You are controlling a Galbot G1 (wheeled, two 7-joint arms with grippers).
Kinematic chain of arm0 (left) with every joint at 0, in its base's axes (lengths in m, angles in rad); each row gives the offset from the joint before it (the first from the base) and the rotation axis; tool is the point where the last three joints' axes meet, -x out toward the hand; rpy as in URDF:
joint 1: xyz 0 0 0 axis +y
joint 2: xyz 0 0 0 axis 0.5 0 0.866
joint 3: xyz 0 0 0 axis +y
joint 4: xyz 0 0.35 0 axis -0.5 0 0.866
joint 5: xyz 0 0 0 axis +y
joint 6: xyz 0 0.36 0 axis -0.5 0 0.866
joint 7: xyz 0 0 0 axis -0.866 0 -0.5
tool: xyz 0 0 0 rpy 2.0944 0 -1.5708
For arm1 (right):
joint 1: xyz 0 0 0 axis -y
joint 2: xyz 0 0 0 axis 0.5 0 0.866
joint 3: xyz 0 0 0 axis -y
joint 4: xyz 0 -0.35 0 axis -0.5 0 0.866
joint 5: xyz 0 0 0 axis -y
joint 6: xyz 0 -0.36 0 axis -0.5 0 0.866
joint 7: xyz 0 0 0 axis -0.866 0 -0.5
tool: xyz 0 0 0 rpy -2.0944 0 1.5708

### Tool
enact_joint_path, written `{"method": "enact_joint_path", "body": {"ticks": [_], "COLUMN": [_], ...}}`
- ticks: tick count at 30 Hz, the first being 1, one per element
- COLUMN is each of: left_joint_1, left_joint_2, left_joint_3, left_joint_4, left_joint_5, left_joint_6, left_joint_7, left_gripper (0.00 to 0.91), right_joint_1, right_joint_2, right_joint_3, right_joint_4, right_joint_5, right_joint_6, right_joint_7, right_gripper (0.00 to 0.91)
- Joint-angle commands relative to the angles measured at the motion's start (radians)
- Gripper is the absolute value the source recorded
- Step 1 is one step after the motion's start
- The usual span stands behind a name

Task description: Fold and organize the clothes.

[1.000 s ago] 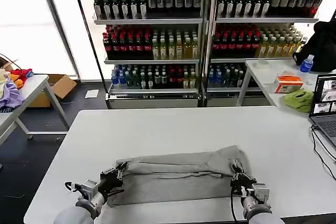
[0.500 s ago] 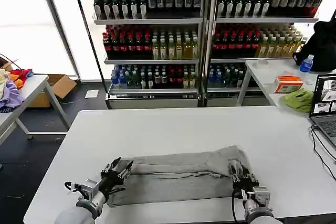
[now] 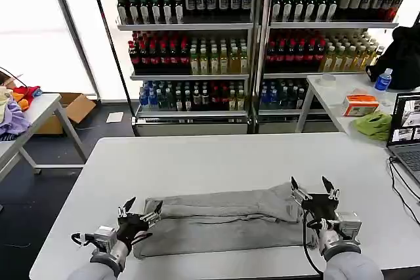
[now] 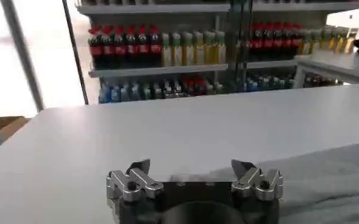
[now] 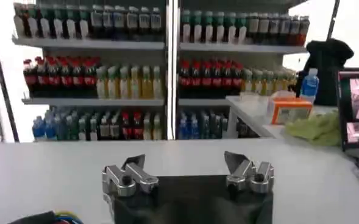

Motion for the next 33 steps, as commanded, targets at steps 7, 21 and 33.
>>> {"method": "enact_joint_path", "body": {"ticks": [7,21,33], "left_joint_1": [0.042,0.051,0.053], "left_joint_2": [-0.117,-0.134,-0.151], "left_joint_3": [-0.002,0.002,0.007], "left_joint_4": [-0.002,0.060,0.096], "left_joint_5": [0.025,0.070,0.081], "left_joint_6": [0.007,-0.005,-0.017], "left_joint_7": [-0.009,0.023,0.062], "left_gripper": [0.907,0.010,0.010], "right_joint_1": [0.026,0.035,0.046], "right_joint_2": [-0.020,-0.028,-0.030], "right_joint_3": [0.002,0.006,0.015], "right_joint_4": [0.030,0.028,0.007], "right_joint_5": [0.025,0.034,0.043], "right_joint_6": [0.002,0.004,0.017], "right_joint_7": [0.004,0.005,0.018], "right_gripper": [0.907,0.907,0.907]}}
